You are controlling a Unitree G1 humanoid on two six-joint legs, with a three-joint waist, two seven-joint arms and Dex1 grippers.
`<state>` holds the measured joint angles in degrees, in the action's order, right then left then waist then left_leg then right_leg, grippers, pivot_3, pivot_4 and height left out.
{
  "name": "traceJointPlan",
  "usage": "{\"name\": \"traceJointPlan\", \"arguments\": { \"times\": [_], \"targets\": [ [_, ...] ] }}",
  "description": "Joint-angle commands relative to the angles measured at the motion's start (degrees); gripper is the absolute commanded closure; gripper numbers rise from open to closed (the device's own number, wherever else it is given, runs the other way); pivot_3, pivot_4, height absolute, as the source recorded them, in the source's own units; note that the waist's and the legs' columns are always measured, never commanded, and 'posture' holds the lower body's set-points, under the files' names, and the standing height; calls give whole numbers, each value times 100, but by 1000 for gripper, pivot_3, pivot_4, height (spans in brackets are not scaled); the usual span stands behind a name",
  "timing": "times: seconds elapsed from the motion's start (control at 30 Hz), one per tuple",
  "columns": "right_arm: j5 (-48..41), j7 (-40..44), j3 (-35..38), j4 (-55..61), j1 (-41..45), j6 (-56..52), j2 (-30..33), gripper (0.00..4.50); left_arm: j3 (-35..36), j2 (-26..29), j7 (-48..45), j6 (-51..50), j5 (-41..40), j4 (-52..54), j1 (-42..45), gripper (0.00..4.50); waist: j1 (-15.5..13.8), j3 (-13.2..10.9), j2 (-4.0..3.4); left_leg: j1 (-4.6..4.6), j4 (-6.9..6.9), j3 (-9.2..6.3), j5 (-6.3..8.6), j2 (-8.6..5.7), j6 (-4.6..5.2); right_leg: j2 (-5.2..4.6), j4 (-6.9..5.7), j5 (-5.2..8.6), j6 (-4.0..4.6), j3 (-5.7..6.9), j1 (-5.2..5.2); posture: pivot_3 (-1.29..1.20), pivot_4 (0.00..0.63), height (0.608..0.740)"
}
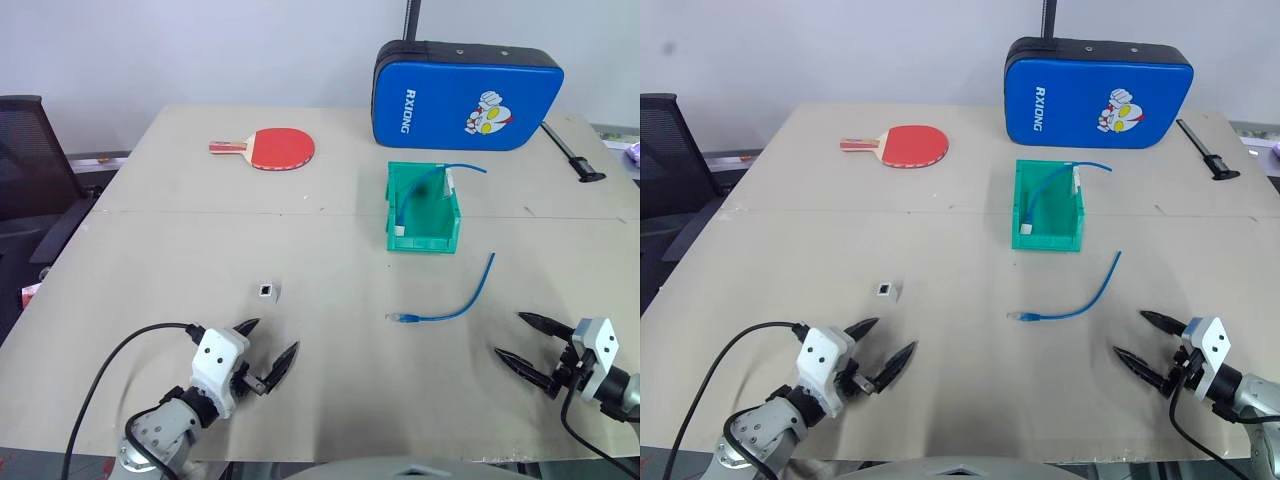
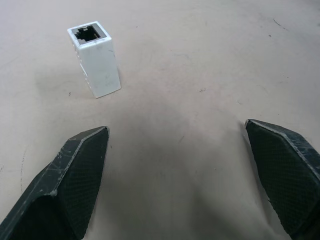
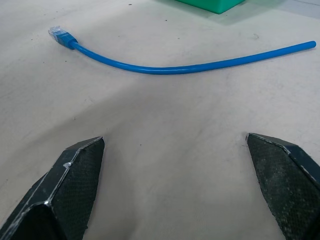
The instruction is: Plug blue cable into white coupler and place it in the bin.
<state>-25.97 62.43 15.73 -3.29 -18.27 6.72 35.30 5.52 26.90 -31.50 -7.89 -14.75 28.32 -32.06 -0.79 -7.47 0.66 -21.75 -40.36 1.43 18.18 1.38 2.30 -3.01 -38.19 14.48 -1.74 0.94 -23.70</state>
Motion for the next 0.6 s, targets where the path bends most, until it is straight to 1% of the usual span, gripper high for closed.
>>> {"name": "traceJointPlan", "arguments": {
  "times": [0.03,0.6],
  "targets": [
    [-13,58,19,42,10,33,25,48,-20,-4,-26,18,36,7,-23,0,0,0,0,0,0,0,0,0,0,0,0,0,0,0,0,0,150,681],
    [12,95,-54,86,93,-13,19,48,56,39,-201,147,-23,-104,55,0,-4,-2,0,-2,0,0,0,0,1,0,6,-1,0,1,0,0,150,681]
  ]
}}
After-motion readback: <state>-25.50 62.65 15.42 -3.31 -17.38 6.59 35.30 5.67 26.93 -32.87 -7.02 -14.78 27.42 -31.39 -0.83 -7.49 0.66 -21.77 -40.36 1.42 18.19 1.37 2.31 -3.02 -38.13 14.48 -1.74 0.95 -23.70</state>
